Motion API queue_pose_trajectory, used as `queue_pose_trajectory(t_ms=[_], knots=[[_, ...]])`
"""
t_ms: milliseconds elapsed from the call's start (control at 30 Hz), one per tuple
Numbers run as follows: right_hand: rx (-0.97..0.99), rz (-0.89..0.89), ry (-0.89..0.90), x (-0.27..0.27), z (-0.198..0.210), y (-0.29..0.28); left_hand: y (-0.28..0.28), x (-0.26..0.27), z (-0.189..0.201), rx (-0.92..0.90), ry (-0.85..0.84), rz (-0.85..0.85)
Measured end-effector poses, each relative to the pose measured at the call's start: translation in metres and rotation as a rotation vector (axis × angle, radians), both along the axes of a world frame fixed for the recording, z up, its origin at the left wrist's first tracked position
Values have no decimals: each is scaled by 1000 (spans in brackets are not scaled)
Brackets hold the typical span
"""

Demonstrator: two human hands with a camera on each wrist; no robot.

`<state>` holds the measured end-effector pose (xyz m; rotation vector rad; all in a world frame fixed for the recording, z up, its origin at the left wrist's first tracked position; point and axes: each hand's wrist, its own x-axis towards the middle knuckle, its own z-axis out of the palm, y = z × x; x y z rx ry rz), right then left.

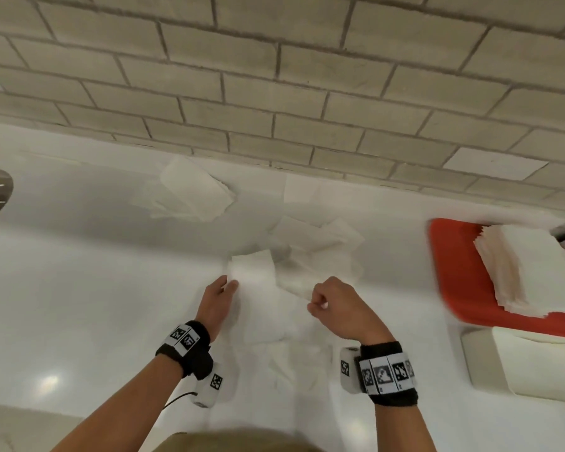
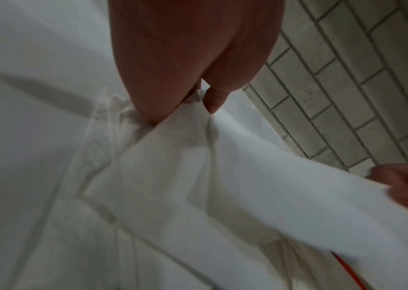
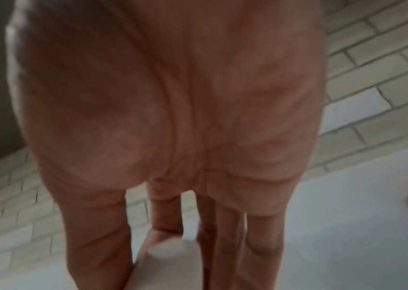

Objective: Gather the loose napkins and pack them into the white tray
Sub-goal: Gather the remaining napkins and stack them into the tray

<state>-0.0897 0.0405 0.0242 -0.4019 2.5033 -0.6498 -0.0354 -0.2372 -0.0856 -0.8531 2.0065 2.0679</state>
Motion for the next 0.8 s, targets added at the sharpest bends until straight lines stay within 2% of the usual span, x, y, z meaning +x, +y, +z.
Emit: queue_pose_trajectory(t_ms=[167, 233, 300, 367, 433, 500, 567, 667, 800], knots=[[-235, -74, 56, 9, 70, 1, 6, -1, 2, 58, -63, 54], [-443, -142, 140, 12, 92, -10, 8, 3, 3, 56, -67, 37], [-748, -250, 183, 16, 103, -24, 11, 9, 5, 83, -69, 27], [-1014, -374, 153, 23, 102, -34, 14, 15, 10, 119, -72, 14], [-1141, -501, 62, 32, 85, -41, 15, 21, 13, 152, -68, -11], [-1116, -612, -46, 40, 52, -48, 16, 25, 12, 190, -74, -15], [-945, -672, -94, 48, 12, -57, 18, 28, 14, 213, -79, 6], [-665, -668, -129, 60, -45, -71, 22, 30, 13, 230, -97, 15], [-521, -613, -124, 69, -74, -75, 23, 29, 10, 282, -171, 99]])
